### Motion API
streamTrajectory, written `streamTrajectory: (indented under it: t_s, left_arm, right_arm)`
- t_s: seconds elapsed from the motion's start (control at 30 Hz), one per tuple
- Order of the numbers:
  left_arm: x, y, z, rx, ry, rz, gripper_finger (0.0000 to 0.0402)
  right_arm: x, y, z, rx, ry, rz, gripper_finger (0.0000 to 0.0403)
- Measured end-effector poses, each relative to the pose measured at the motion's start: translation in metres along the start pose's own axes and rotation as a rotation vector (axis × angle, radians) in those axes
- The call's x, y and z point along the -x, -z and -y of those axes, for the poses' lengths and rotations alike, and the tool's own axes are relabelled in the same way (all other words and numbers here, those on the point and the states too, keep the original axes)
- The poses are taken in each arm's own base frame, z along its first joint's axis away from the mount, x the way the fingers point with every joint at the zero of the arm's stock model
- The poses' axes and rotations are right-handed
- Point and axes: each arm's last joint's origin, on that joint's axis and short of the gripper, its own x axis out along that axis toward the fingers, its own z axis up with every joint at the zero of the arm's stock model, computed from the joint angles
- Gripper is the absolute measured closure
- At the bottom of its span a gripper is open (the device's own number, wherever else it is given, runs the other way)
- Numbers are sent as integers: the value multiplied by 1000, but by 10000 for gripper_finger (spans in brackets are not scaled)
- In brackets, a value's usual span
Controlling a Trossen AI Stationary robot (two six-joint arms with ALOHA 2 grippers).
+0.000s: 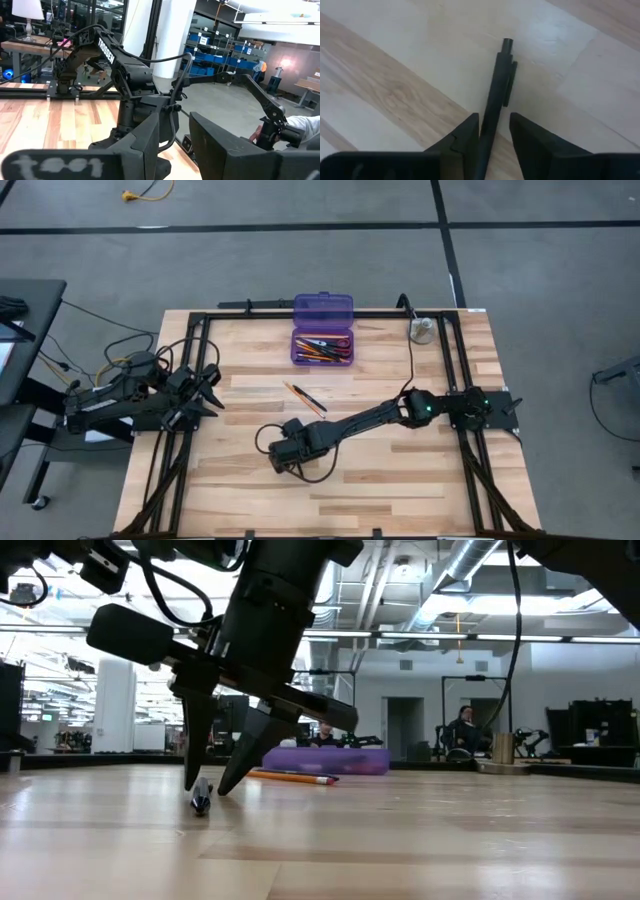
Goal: Pick & place school supplies into a supply box
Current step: Put the black pen into the violet supply box
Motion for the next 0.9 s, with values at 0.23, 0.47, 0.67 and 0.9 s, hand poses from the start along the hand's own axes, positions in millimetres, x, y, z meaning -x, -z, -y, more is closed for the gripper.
streamTrajectory:
  t_s: [0.23,0.47,0.67,0.9]
  left_arm:
    - [0,0,0,1,0,-1,305]
    - [0,0,0,3,-1,-4,305]
    - [0,0,0,3,-1,-4,305]
    - [0,0,0,4,-1,-3,305]
  right_arm:
    - [0,0,2,-32,22,-2,325]
    - [0,1,2,-32,32,22,378]
    - [1,5,1,-22,33,27,390]
    - [13,7,-5,15,51,60,398]
